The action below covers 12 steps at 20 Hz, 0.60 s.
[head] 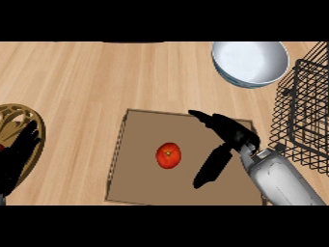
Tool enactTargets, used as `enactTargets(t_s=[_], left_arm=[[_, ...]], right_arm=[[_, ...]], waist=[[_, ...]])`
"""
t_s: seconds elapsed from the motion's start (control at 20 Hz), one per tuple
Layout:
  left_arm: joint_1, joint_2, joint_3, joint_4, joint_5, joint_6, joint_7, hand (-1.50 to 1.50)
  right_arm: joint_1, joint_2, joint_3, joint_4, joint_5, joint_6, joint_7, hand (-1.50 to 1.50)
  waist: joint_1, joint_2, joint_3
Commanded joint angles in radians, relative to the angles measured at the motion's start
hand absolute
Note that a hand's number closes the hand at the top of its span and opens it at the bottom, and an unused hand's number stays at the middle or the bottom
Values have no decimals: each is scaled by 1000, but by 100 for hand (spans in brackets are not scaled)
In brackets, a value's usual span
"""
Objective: Pick the tomato from the tray and place it in the tiered basket
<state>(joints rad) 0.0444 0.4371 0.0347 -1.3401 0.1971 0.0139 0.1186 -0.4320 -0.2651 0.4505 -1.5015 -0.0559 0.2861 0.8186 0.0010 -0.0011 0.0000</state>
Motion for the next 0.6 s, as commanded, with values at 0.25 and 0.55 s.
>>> enactTargets(t_s=[0.25,0.55], left_arm=[[74,-32,38,-169,-28,-31,76,0],[-7,-58,79,22,-76,-90,-8,0]], right_arm=[[69,64,-84,67,63,103,-81,-150],[114,130,-103,122,167,104,-183,-150]], waist=[[5,0,0],[2,1,0]])
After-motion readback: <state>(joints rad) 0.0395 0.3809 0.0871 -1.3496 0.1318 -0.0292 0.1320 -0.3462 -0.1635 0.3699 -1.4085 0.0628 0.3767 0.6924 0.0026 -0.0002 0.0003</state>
